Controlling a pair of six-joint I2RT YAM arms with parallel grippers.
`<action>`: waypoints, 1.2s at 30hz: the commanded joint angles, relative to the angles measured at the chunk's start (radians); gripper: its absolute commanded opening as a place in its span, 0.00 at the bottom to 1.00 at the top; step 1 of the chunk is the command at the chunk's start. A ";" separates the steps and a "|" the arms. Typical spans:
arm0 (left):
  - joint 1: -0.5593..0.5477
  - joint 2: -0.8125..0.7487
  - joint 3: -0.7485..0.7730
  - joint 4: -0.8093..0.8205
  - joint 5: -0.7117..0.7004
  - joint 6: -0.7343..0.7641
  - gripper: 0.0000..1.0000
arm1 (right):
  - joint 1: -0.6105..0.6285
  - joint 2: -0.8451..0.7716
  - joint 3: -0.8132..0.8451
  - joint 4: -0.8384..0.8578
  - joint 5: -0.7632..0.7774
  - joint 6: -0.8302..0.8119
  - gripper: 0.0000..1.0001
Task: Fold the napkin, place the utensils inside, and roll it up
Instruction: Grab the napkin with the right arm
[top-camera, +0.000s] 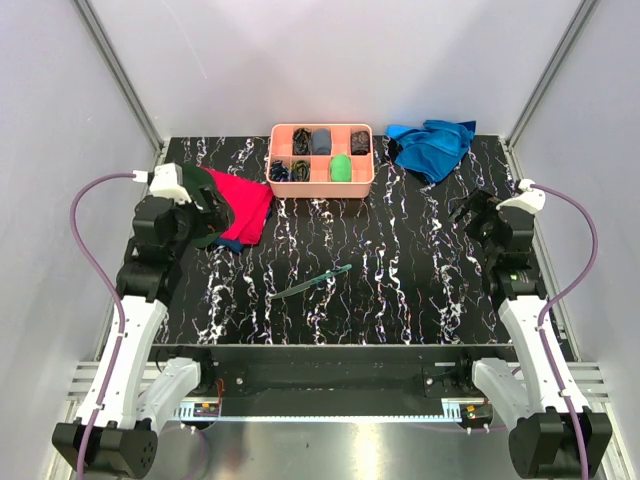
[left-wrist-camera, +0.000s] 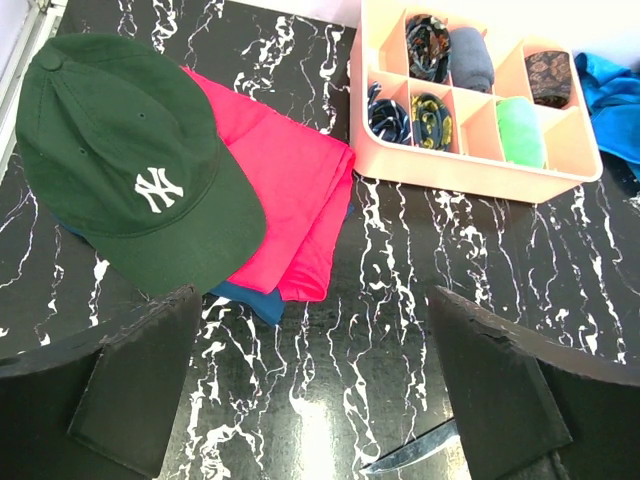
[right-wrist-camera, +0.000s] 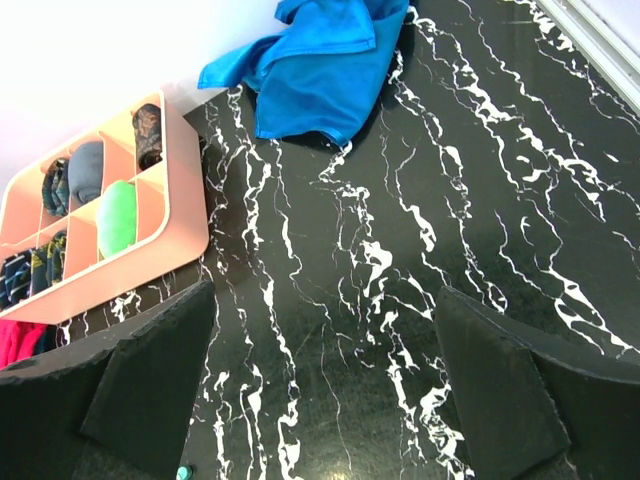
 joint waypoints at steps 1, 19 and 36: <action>0.002 -0.041 -0.003 0.052 -0.005 -0.013 0.99 | 0.001 -0.013 0.062 -0.020 0.021 0.005 1.00; 0.002 -0.105 -0.060 0.061 -0.056 0.020 0.99 | 0.001 0.731 0.748 -0.301 -0.091 -0.005 1.00; 0.002 -0.064 -0.059 0.051 -0.067 0.025 0.99 | 0.001 1.545 1.471 -0.505 0.113 -0.034 1.00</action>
